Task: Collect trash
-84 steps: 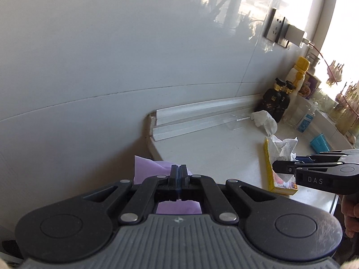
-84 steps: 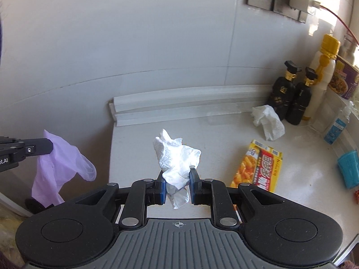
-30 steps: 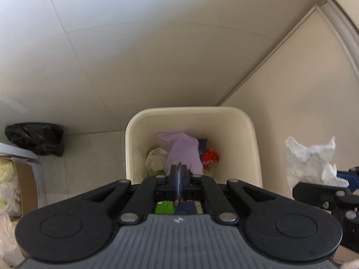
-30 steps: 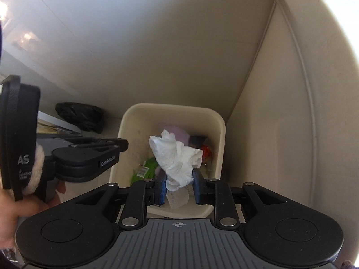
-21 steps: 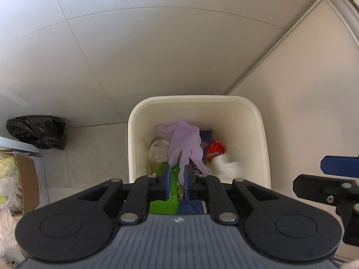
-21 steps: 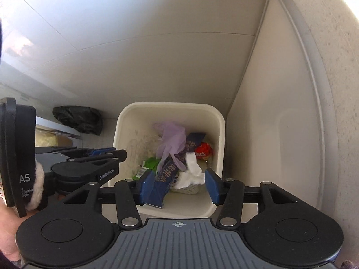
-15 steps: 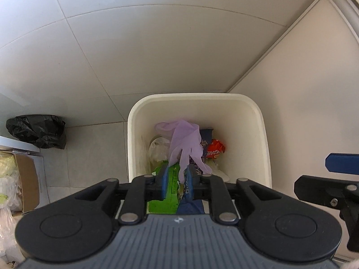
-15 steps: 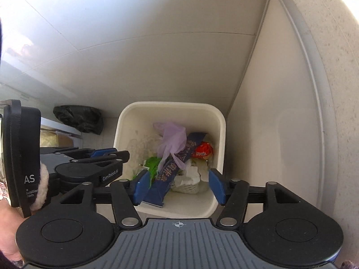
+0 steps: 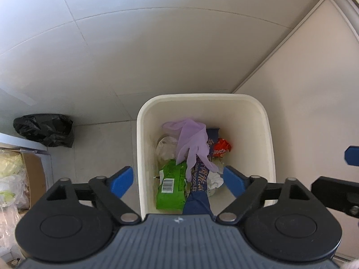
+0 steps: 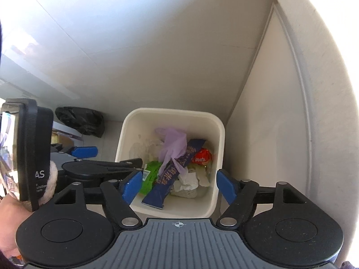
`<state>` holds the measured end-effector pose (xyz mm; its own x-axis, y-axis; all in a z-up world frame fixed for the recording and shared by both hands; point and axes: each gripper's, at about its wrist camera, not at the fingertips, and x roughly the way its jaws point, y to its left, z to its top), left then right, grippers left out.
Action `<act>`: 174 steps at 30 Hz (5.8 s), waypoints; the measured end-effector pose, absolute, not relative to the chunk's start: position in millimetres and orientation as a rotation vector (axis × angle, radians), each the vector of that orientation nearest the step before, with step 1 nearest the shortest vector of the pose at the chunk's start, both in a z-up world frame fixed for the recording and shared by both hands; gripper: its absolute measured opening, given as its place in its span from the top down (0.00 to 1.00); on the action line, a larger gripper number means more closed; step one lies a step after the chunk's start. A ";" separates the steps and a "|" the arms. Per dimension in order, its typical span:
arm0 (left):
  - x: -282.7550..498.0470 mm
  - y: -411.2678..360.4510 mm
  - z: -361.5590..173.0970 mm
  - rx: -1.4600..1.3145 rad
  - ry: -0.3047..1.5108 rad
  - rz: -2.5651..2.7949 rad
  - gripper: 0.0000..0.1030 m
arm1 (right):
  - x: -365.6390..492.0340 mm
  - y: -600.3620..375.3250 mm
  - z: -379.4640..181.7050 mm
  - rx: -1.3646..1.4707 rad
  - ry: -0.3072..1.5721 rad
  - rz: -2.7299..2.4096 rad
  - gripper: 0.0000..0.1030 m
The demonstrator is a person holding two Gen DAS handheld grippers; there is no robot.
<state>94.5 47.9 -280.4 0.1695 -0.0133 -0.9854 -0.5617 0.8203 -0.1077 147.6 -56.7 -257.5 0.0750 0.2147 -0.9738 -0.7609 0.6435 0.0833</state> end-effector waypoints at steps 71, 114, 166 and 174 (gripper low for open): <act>293.7 -148.4 -67.4 0.161 0.739 -0.258 0.01 | 272.4 -382.7 -55.4 -0.204 0.678 0.285 0.01; 382.7 -176.6 -102.2 0.248 0.767 -0.441 0.27 | 428.3 -438.3 -113.4 0.055 0.721 -0.009 0.01; 330.3 -183.4 -76.5 0.032 0.775 -0.167 0.65 | 337.5 -396.1 -69.7 -0.023 0.602 0.131 0.56; 297.7 -178.2 -62.9 0.035 0.763 -0.152 0.65 | 301.7 -380.2 -55.9 -0.034 0.593 0.183 0.56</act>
<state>297.7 -178.2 -62.9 0.7124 -0.1244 -0.6907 0.1498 0.9884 -0.0235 301.7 -380.2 -55.9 0.8134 0.1618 -0.5588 -0.1816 0.9832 0.0203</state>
